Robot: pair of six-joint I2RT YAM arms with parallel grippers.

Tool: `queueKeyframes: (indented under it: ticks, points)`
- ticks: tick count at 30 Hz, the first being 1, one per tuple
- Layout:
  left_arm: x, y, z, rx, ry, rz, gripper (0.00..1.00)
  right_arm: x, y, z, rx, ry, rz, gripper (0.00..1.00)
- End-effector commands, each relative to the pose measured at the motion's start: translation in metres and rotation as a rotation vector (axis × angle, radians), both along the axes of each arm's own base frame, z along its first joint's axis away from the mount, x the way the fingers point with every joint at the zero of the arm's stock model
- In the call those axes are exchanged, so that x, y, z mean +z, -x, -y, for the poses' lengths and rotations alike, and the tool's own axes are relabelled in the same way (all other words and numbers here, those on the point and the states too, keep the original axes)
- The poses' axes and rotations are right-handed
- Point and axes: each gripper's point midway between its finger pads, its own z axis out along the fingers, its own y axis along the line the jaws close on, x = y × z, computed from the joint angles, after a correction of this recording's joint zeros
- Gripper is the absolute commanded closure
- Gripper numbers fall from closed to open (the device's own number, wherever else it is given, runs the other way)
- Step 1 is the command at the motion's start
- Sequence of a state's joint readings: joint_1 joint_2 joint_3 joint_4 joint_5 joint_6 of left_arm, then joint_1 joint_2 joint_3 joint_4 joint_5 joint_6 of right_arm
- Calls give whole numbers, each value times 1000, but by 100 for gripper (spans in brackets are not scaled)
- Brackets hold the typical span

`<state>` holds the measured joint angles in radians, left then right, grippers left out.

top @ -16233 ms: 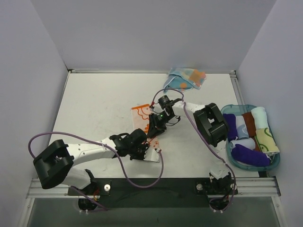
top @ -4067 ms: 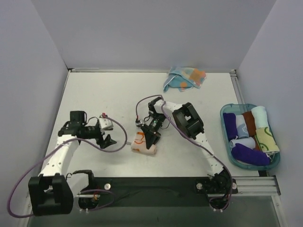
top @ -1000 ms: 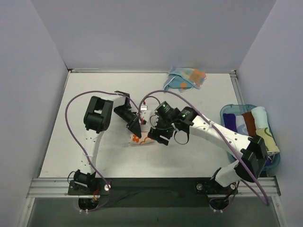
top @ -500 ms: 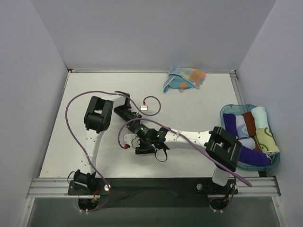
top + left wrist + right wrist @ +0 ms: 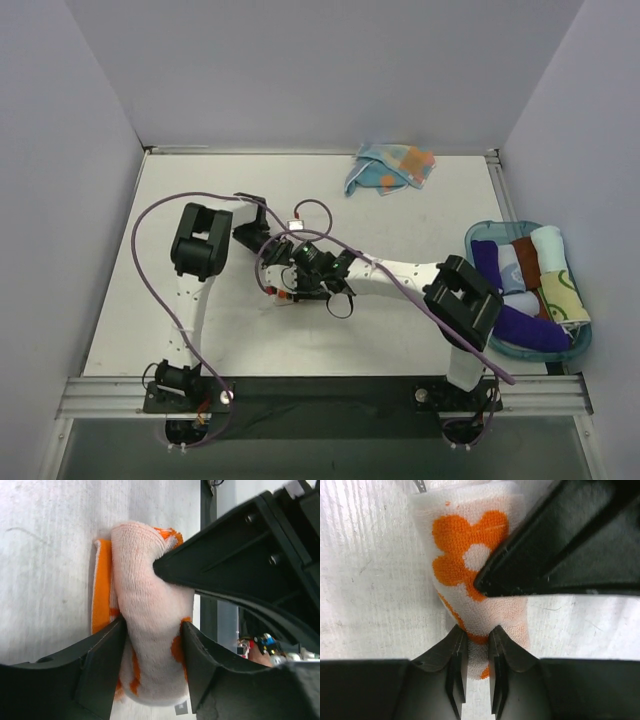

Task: Roll the towels
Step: Roll the towel

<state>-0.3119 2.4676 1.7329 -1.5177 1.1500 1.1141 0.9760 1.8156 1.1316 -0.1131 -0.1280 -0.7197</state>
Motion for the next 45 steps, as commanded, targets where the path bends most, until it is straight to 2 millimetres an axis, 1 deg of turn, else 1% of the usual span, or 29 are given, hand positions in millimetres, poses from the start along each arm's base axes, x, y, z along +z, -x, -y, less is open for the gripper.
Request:
queueKeyframes:
  ticks: [1, 2, 3, 4, 5, 7, 8, 10, 11, 12, 13, 14, 15, 16, 17, 18, 19, 20, 22, 23, 25, 28, 31, 34, 35, 36, 38, 42, 45]
  points:
    - [4, -3, -37, -25, -11, 72, 38, -25, 40, 26, -17, 78, -286, 89]
    - [9, -11, -47, 28, 11, 87, 38, -25, 47, 32, -24, 100, -327, 90]
    - [15, -16, -50, 61, 33, 103, 38, -25, 51, 33, -28, 104, -356, 93]
    - [28, -22, -55, 98, 61, 145, 37, -25, 55, 33, -39, 101, -401, 93]
    - [36, -29, -62, 173, 93, 142, 36, -25, 62, 38, -49, 126, -449, 93]
    - [48, -40, -72, 247, 111, 163, 34, -23, 66, 35, -74, 105, -538, 95]
    - [54, -43, -75, 287, 120, 151, 33, -23, 71, 38, -108, 116, -585, 96]
    - [62, -49, -92, 383, 129, 124, 26, -22, 68, 34, -150, 97, -650, 96]
    - [65, -48, -97, 417, 133, 100, 25, -22, 69, 35, -178, 100, -680, 96]
    - [67, -43, -100, 464, 148, 59, 23, -21, 67, 34, -199, 92, -697, 96]
    - [72, -41, -103, 481, 151, 64, 19, -25, 66, 33, -217, 95, -717, 96]
    - [72, -34, -103, 511, 126, -7, 16, -22, 59, 31, -236, 78, -729, 96]
    - [64, -36, -104, 523, 116, 31, 11, -22, 57, 30, -262, 77, -738, 96]
    - [62, -18, -103, 534, 90, 1, 4, -24, 56, 31, -275, 81, -747, 96]
    - [50, -26, -104, 574, 43, 9, 3, -24, 53, 31, -287, 79, -750, 95]
    - [44, -26, -105, 602, 4, 12, 3, -22, 49, 30, -296, 73, -745, 95]
    - [29, -9, -112, 629, -111, 18, 3, -23, 48, 29, -300, 74, -744, 95]
    - [23, -25, -116, 705, -154, 48, 3, -22, 46, 29, -303, 71, -737, 95]
    - [21, -25, -123, 766, -239, 53, 3, -20, 42, 28, -313, 73, -721, 95]
    - [22, -29, -123, 780, -244, 64, 3, -20, 41, 29, -317, 74, -718, 95]
    - [25, -27, -121, 801, -257, 36, 9, -21, 38, 30, -318, 84, -697, 94]
    - [25, -19, -108, 800, -253, -33, 15, -22, 35, 33, -321, 96, -676, 94]
    - [25, -14, -92, 801, -231, -106, 15, -23, 33, 34, -321, 103, -660, 94]
    - [27, -10, -70, 773, -201, -128, 12, -24, 31, 34, -321, 114, -640, 94]
    - [28, -13, -65, 770, -178, -110, 12, -24, 31, 35, -318, 118, -632, 94]
    - [27, -7, -57, 753, -177, -119, 12, -25, 31, 35, -317, 121, -624, 94]
    - [27, -10, -49, 753, -167, -120, 11, -25, 31, 35, -308, 128, -608, 93]
    - [22, -5, -35, 737, -166, -140, 13, -26, 31, 35, -305, 136, -590, 93]
    - [15, -6, -32, 746, -174, -162, 20, -25, 30, 33, -302, 136, -571, 92]
